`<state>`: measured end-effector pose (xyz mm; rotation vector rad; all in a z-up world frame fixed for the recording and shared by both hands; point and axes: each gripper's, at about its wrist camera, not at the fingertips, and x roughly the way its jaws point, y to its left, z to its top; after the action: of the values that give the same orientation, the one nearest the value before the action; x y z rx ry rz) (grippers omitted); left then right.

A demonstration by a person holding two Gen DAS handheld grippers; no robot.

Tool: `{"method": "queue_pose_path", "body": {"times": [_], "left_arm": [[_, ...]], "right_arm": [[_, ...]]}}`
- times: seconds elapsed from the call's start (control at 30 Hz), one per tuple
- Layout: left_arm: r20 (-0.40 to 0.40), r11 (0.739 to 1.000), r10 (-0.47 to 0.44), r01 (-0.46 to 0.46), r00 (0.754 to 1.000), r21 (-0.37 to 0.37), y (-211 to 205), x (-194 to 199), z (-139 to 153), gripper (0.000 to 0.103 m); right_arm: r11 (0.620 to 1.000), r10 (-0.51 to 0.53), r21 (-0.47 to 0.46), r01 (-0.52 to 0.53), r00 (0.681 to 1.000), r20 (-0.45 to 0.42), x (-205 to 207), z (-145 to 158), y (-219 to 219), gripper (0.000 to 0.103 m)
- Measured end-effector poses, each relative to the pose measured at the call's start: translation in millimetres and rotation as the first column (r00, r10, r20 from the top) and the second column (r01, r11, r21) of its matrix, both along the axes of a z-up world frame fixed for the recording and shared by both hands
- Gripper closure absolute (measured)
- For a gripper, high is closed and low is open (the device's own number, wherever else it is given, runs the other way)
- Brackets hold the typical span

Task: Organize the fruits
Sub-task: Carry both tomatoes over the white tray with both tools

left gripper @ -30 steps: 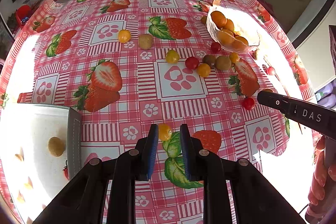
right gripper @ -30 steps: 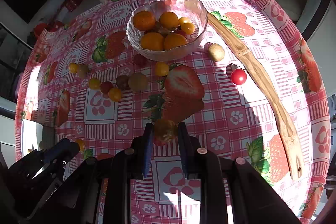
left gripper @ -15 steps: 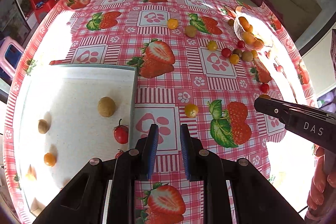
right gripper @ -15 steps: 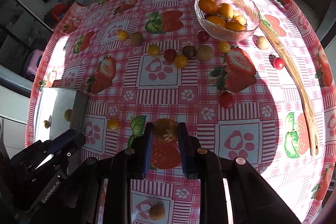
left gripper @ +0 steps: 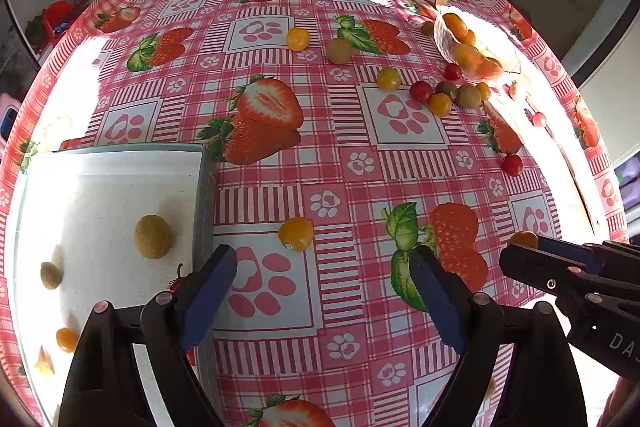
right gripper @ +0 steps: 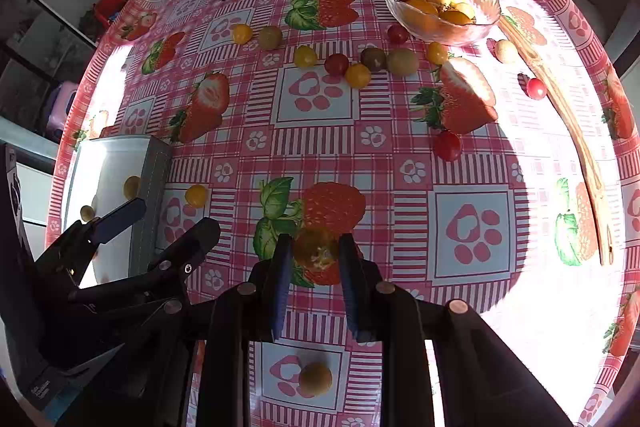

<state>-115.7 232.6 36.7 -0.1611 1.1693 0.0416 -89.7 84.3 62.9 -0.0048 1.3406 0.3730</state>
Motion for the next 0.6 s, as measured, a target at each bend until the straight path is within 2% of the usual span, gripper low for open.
{"method": "queue_pose_path", "body": {"times": [0.07,0.13,0.27,0.33,0.37,0.43,0.47,0.6], "left_arm": [[-0.016,1.0,0.011,-0.011,1.0,0.012,0,4,-7,0.014],[-0.036,0.999,0.03,-0.029,0.999,0.021,3,7,-14,0.026],[-0.047,0.998,0.039,-0.037,0.998,0.052,3,10,-21,0.031],[-0.043,0.994,0.034,-0.029,0.999,0.101,-1,9,-21,0.042],[-0.036,0.995,0.03,-0.027,0.999,0.098,-1,8,-21,0.048],[-0.023,0.995,0.023,-0.021,0.999,0.092,-1,9,-19,0.075],[-0.022,0.996,0.02,-0.018,1.0,0.086,-1,9,-18,0.081],[-0.005,0.999,0.04,-0.04,0.999,0.011,6,8,-14,0.083]], "right_arm": [[1.0,-0.008,0.0,0.008,1.0,0.0,0,0,-5,0.078],[1.0,-0.019,0.003,0.019,1.0,-0.002,0,0,-10,0.077],[0.999,-0.038,0.008,0.038,0.999,-0.005,0,-1,-20,0.077],[0.999,-0.046,0.012,0.046,0.999,-0.007,1,-2,-24,0.077],[0.999,-0.049,0.013,0.049,0.999,-0.009,1,-3,-26,0.077],[0.998,-0.056,0.017,0.056,0.998,-0.015,0,-5,-29,0.077],[0.998,-0.058,0.019,0.059,0.998,-0.016,0,-5,-30,0.077],[0.998,-0.063,0.024,0.063,0.998,-0.019,-1,-6,-33,0.077]]}}
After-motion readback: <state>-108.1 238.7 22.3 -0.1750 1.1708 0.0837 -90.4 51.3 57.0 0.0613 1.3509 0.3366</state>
